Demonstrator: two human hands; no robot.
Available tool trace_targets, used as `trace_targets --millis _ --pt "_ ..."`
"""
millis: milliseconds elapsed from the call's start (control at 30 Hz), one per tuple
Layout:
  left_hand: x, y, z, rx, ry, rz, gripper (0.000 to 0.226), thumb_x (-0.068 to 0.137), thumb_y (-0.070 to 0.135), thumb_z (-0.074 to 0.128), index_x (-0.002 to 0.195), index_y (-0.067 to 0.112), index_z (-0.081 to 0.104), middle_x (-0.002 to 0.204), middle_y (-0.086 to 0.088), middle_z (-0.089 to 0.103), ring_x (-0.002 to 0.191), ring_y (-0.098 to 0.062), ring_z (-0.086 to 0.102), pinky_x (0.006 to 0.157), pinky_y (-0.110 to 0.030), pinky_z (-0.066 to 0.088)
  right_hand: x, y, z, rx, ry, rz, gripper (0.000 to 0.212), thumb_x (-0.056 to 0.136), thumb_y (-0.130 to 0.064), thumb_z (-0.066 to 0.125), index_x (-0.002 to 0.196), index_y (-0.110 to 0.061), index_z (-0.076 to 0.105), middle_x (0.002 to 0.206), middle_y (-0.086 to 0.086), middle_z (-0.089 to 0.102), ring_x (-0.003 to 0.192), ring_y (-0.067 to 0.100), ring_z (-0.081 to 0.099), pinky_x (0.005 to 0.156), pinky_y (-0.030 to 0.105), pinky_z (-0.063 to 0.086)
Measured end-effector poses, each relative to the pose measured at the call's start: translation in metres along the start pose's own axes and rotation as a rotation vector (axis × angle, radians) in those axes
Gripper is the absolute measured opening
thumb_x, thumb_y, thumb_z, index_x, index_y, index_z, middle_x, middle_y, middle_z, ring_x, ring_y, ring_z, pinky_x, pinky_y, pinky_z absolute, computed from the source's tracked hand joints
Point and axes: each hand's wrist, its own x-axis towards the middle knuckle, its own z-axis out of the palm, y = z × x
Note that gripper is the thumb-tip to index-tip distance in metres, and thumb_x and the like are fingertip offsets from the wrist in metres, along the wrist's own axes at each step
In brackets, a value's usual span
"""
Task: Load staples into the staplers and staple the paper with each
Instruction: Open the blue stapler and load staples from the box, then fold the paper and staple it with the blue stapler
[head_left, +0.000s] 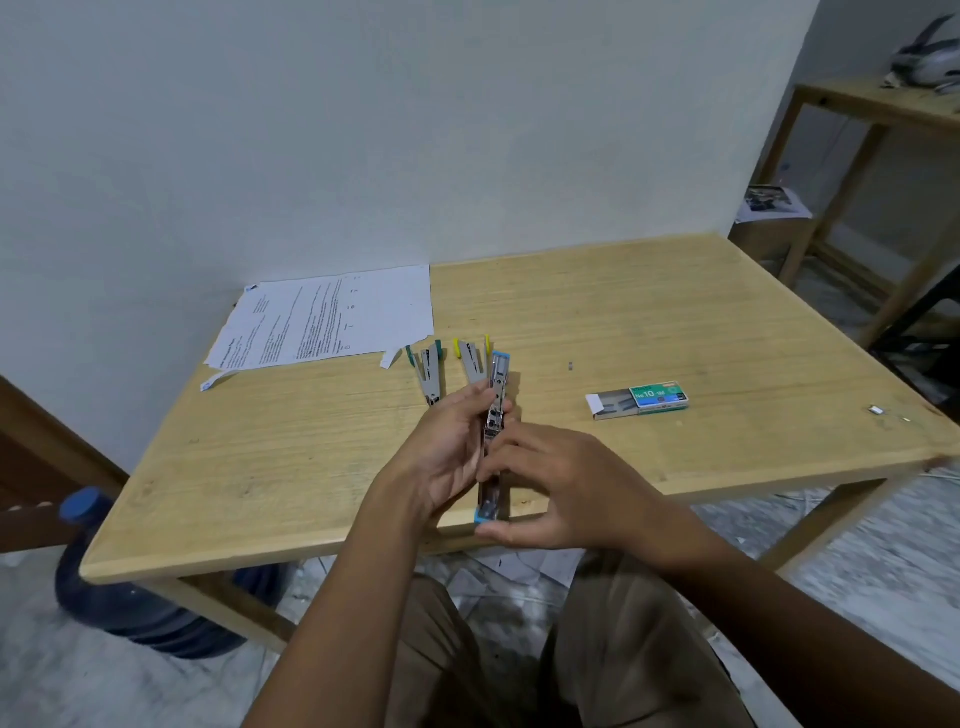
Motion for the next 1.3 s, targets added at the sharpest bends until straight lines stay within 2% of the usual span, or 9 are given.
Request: trace_targets --millis 167,300,400,667,733,800,1033,1167,1300 --pt "-0.003 -0.001 0.001 -0.022 -0.002 0.03 0.031 0.102 0.004 0.042 0.132 -0.002 0.048 0.094 -0.016 0.064 0.075 -0.02 0.067 0.064 -0.03 0.059 0.005 0.007 -0.01 0.112 0.284 0.073 0.023 0.088 -0.023 0.071 0.099 -0.004 0.072 0.09 0.004 0.069 0.079 0.017 0.064 0.071 0.031 0.053" --pt "-0.007 -0.001 0.005 0.007 -0.107 0.057 0.031 0.103 0.006 0.038 0.127 -0.005 0.055 0.108 -0.02 0.069 0.092 -0.025 0.07 0.083 -0.04 0.06 0.015 0.019 -0.017 0.127 0.396 0.319 0.026 0.094 -0.03 0.062 0.104 -0.009 0.074 0.093 -0.001 0.069 0.087 0.011 0.062 0.078 0.031 0.051" --pt "-0.01 -0.001 0.007 0.059 -0.148 0.066 0.031 0.101 0.017 0.047 0.124 -0.001 0.06 0.095 -0.014 0.065 0.08 -0.023 0.066 0.077 -0.033 0.059 0.022 0.024 -0.016 0.241 0.461 0.509 0.023 0.093 -0.03 0.065 0.104 -0.013 0.076 0.096 -0.003 0.065 0.091 0.009 0.06 0.08 0.029 0.05" --pt "-0.013 -0.006 0.007 0.204 -0.181 0.135 0.037 0.092 0.008 0.061 0.127 0.002 0.055 0.086 -0.007 0.061 0.072 -0.019 0.06 0.067 -0.026 0.052 0.037 0.016 -0.02 0.667 0.378 0.94 0.053 0.085 -0.055 0.062 0.126 -0.021 0.063 0.111 -0.006 0.068 0.103 0.011 0.065 0.085 0.026 0.051" --pt "-0.014 -0.006 0.008 0.214 -0.173 0.143 0.041 0.089 0.008 0.061 0.129 0.0 0.052 0.083 -0.007 0.062 0.07 -0.017 0.061 0.065 -0.026 0.051 0.038 0.012 -0.023 0.797 0.348 0.948 0.042 0.087 -0.053 0.06 0.106 -0.018 0.073 0.091 -0.001 0.076 0.086 0.021 0.07 0.075 0.035 0.055" --pt "-0.014 -0.005 0.008 0.211 -0.165 0.147 0.042 0.089 0.007 0.06 0.129 0.0 0.051 0.082 -0.007 0.062 0.069 -0.016 0.061 0.065 -0.026 0.05 0.039 0.009 -0.026 0.832 0.373 0.936 0.033 0.092 -0.047 0.06 0.093 -0.019 0.076 0.084 0.001 0.077 0.075 0.022 0.069 0.066 0.029 0.055" --pt "-0.015 -0.006 0.009 0.201 -0.155 0.141 0.03 0.091 0.005 0.059 0.121 0.004 0.059 0.082 -0.009 0.061 0.071 -0.018 0.06 0.067 -0.026 0.052 0.039 0.007 -0.021 0.788 0.439 0.921 0.024 0.092 -0.042 0.061 0.088 -0.024 0.076 0.088 -0.007 0.076 0.076 -0.001 0.068 0.066 0.009 0.051" --pt "-0.017 -0.006 0.012 0.158 -0.116 0.133 0.033 0.095 0.008 0.058 0.125 -0.003 0.057 0.09 -0.017 0.063 0.081 -0.022 0.065 0.076 -0.031 0.054 0.042 0.003 -0.018 0.807 0.501 0.929 0.025 0.092 -0.035 0.063 0.097 -0.014 0.075 0.09 0.004 0.076 0.071 0.005 0.067 0.057 0.012 0.052" --pt "-0.03 0.005 0.011 0.406 0.15 0.28 0.021 0.094 0.021 0.062 0.113 0.012 0.069 0.099 -0.012 0.072 0.083 -0.015 0.07 0.077 -0.028 0.055 0.047 0.004 -0.022 0.753 0.565 0.867 0.023 0.094 -0.035 0.061 0.094 -0.015 0.074 0.087 0.007 0.076 0.081 0.016 0.072 0.072 0.02 0.055"
